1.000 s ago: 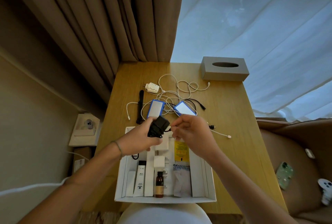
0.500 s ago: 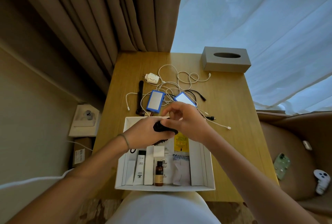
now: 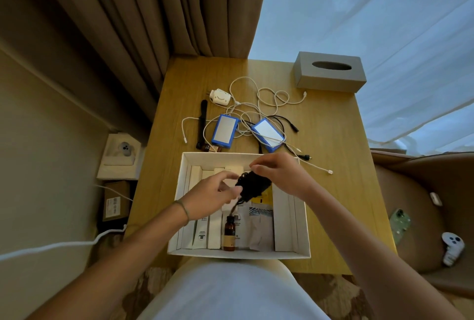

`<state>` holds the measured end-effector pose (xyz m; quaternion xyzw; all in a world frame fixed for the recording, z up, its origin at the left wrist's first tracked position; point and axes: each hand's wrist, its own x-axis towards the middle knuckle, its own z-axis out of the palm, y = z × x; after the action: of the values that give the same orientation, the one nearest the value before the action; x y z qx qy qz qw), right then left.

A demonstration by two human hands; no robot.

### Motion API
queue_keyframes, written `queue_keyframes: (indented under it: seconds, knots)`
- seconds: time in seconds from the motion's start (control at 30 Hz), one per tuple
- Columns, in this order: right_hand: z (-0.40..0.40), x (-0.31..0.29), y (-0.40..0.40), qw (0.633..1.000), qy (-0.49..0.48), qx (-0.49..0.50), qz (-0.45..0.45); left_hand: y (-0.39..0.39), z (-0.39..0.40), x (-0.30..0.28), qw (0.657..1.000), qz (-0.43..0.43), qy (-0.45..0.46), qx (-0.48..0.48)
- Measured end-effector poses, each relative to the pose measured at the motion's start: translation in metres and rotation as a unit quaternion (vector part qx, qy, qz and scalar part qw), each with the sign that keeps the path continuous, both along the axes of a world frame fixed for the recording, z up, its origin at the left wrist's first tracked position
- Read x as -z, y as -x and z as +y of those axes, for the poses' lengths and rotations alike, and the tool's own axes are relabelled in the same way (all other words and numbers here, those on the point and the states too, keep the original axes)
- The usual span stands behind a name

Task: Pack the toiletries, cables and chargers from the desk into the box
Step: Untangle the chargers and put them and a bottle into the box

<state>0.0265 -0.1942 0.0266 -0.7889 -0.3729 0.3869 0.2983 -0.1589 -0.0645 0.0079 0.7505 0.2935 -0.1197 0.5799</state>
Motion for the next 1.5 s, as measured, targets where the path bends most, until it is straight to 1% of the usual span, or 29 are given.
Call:
queue_keyframes:
  seconds: [0.07, 0.1, 0.17, 0.23, 0.3, 0.4, 0.43, 0.57, 0.63, 0.7, 0.8, 0.83, 0.97, 1.03, 1.13, 1.2, 1.3, 1.37, 1.43, 1.5]
  knots:
    - [0.004, 0.003, -0.007, 0.997, 0.050, -0.033, -0.045, 0.006, 0.001, 0.005, 0.999, 0.011, -0.044, -0.010]
    - [0.007, 0.004, -0.009, 0.991, 0.081, -0.068, -0.078, 0.009, 0.002, 0.007, 0.998, 0.008, -0.057, -0.019]
    - [0.014, 0.006, -0.007, 0.963, 0.145, -0.149, -0.172, 0.014, 0.004, 0.011, 0.997, 0.000, -0.070, -0.035]
    - [0.022, 0.010, 0.000, 0.930, 0.178, -0.195, -0.256, 0.018, 0.005, 0.014, 0.996, 0.000, -0.077, -0.036]
    - [0.030, 0.017, 0.007, 0.904, 0.196, -0.221, -0.309, 0.022, 0.005, 0.017, 0.996, 0.003, -0.081, -0.030]
    - [0.038, 0.027, 0.015, 0.873, 0.229, -0.245, -0.355, 0.026, 0.004, 0.021, 0.996, 0.006, -0.089, -0.025]
    - [0.038, 0.031, 0.018, 0.872, 0.227, -0.239, -0.362, 0.027, 0.004, 0.022, 0.995, 0.006, -0.093, -0.026]
    - [0.034, 0.047, 0.029, 0.899, 0.170, -0.188, -0.357, 0.032, 0.003, 0.026, 0.994, 0.008, -0.107, -0.026]
    - [0.026, 0.057, 0.031, 0.900, 0.150, -0.187, -0.364, 0.034, 0.003, 0.027, 0.994, 0.005, -0.112, -0.022]
    - [0.017, 0.067, 0.031, 0.894, 0.143, -0.192, -0.378, 0.036, 0.003, 0.027, 0.993, 0.004, -0.116, -0.017]
    - [0.009, 0.077, 0.030, 0.863, 0.135, -0.211, -0.438, 0.038, 0.003, 0.027, 0.992, 0.002, -0.123, -0.017]
    - [0.009, 0.078, 0.029, 0.859, 0.132, -0.211, -0.448, 0.038, 0.003, 0.027, 0.992, -0.002, -0.127, -0.018]
    - [0.010, 0.080, 0.027, 0.872, 0.133, -0.207, -0.424, 0.033, 0.001, 0.024, 0.987, -0.029, -0.157, -0.023]
    - [0.007, 0.077, 0.028, 0.881, 0.115, -0.193, -0.416, 0.029, 0.001, 0.019, 0.982, -0.057, -0.177, -0.033]
    - [0.006, 0.059, 0.031, 0.896, 0.045, -0.156, -0.413, 0.018, 0.010, 0.005, 0.969, -0.115, -0.209, -0.069]
    - [0.013, 0.040, 0.030, 0.904, -0.011, -0.127, -0.408, 0.009, 0.026, -0.007, 0.960, -0.140, -0.223, -0.098]
    - [0.031, 0.012, 0.025, 0.935, -0.066, -0.032, -0.346, -0.009, 0.059, -0.022, 0.948, -0.152, -0.248, -0.127]
    - [0.045, -0.001, 0.017, 0.955, -0.075, 0.029, -0.286, -0.023, 0.082, -0.026, 0.951, -0.120, -0.259, -0.123]
    - [0.058, -0.006, 0.004, 0.968, -0.065, 0.068, -0.234, -0.037, 0.102, -0.024, 0.958, -0.052, -0.267, -0.096]
    - [0.068, -0.004, -0.009, 0.974, -0.051, 0.094, -0.201, -0.051, 0.119, -0.016, 0.962, 0.014, -0.267, -0.053]
